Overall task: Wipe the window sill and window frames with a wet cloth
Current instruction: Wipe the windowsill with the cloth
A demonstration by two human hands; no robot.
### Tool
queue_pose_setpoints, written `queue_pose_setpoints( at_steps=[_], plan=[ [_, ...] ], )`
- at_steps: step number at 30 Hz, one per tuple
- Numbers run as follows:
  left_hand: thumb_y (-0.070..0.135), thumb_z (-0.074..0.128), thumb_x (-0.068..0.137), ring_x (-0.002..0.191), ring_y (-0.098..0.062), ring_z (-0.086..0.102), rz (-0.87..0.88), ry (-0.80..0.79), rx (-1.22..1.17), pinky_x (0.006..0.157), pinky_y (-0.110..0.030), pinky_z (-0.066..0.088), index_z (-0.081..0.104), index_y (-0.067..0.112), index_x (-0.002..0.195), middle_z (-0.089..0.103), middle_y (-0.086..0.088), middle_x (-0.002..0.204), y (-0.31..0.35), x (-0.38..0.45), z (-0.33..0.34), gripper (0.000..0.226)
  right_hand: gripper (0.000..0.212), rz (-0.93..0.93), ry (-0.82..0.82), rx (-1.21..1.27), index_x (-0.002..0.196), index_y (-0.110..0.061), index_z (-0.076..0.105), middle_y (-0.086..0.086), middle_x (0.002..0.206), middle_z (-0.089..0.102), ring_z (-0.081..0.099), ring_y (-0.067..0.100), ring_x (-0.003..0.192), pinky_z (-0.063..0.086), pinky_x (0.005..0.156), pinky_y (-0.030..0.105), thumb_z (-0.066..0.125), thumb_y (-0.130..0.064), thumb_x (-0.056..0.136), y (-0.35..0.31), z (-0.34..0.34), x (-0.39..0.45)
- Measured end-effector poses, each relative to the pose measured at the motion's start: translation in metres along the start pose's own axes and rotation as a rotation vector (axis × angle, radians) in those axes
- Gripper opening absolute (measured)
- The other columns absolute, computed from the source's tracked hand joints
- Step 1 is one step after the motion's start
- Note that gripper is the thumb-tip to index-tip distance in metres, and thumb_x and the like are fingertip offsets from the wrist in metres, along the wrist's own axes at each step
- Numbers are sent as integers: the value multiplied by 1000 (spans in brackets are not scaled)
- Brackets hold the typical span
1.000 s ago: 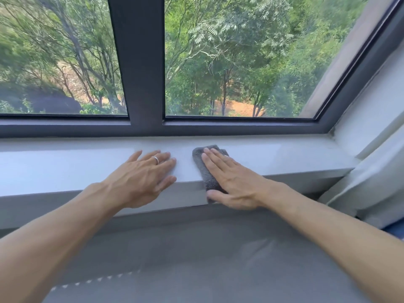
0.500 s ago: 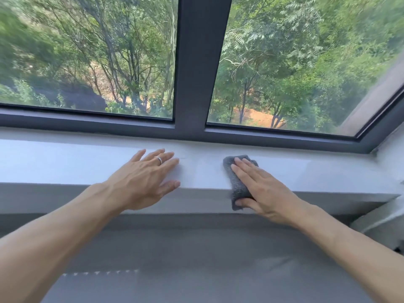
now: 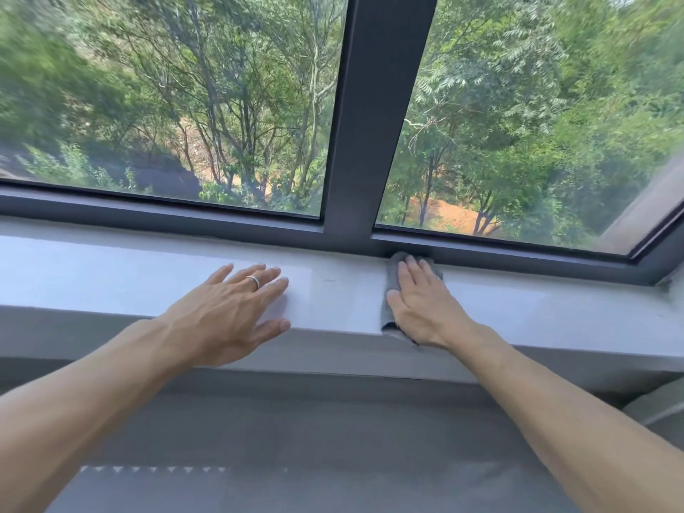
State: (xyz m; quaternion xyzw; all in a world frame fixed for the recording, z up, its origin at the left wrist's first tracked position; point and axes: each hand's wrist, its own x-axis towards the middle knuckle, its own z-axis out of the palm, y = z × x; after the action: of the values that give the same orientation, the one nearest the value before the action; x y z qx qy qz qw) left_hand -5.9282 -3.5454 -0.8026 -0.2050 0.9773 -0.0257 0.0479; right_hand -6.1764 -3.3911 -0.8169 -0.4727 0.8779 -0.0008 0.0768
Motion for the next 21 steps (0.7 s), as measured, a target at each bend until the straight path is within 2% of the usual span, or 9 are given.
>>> queue_pose_setpoints(
  at_steps=[1, 3, 6, 8, 10, 12, 16, 19, 21],
  plan=[
    [81, -39, 50, 151, -11, 2, -4, -10, 1, 122, -37, 4, 11, 26, 155, 9, 5, 164, -2, -2, 1, 129, 64, 24, 46, 21, 156, -4, 5, 11, 165, -4, -5, 26, 152, 1, 123, 43, 21, -36, 103, -20, 5, 6],
    [82, -39, 50, 151, -11, 1, -12, -21, 8, 122, -37, 3, 10, 25, 156, 8, 5, 164, -9, -7, 1, 129, 63, -95, 93, 61, 155, -5, 9, 11, 165, 1, 0, 25, 151, 3, 123, 44, 23, -35, 101, -62, 14, 10],
    [81, -40, 49, 151, -11, 1, -12, -25, 43, 121, -36, 4, 7, 26, 156, 7, 6, 164, -17, -11, -2, 129, 62, -315, 10, 46, 157, -9, 4, 4, 165, -5, -5, 16, 151, -1, 123, 36, 23, -35, 104, -68, 10, 4],
    [80, -40, 49, 151, -11, 2, -7, -25, 44, 121, -35, 4, 7, 25, 156, 8, 6, 164, -20, -13, -3, 129, 62, -276, -20, 41, 157, -11, 4, 2, 165, -5, -5, 14, 151, -1, 123, 33, 22, -37, 104, -40, 6, 8],
    [80, -40, 50, 151, -11, 2, -5, -15, 45, 121, -36, 4, 7, 24, 156, 9, 5, 164, -22, -15, -2, 129, 64, -119, 46, 11, 157, -9, 10, 7, 165, 0, -2, 19, 152, 2, 123, 38, 16, -41, 101, -24, 8, 14],
    [80, -39, 51, 151, -12, 4, -7, -27, 46, 121, -36, 5, 9, 23, 156, 10, 5, 164, -22, -16, 1, 129, 69, -113, 88, 1, 154, -5, 18, 13, 164, 5, 1, 25, 151, 4, 123, 43, 10, -43, 97, -46, 12, 18],
    [80, -37, 53, 151, -12, 6, 2, -26, 63, 121, -36, 8, 15, 21, 154, 13, 3, 163, -20, -17, 6, 129, 63, -452, 5, 64, 157, -11, 3, 5, 165, -6, -8, 17, 151, -2, 123, 38, 23, -38, 104, -115, 20, 3],
    [79, -39, 52, 151, -10, 3, -1, -21, 78, 121, -35, 5, 8, 21, 156, 9, 4, 164, -27, -21, 4, 128, 70, -589, 15, 42, 158, -15, 5, -1, 165, -4, -7, 11, 151, -6, 122, 29, 35, -46, 103, -81, 14, -21],
    [80, -39, 52, 150, -10, 1, -4, -25, 66, 121, -34, 4, 5, 23, 156, 7, 6, 164, -33, -24, 5, 127, 73, -534, 29, 59, 158, -18, 9, -5, 164, 0, -4, 8, 151, -2, 123, 27, 43, -48, 101, -46, 15, -30]
  ],
)
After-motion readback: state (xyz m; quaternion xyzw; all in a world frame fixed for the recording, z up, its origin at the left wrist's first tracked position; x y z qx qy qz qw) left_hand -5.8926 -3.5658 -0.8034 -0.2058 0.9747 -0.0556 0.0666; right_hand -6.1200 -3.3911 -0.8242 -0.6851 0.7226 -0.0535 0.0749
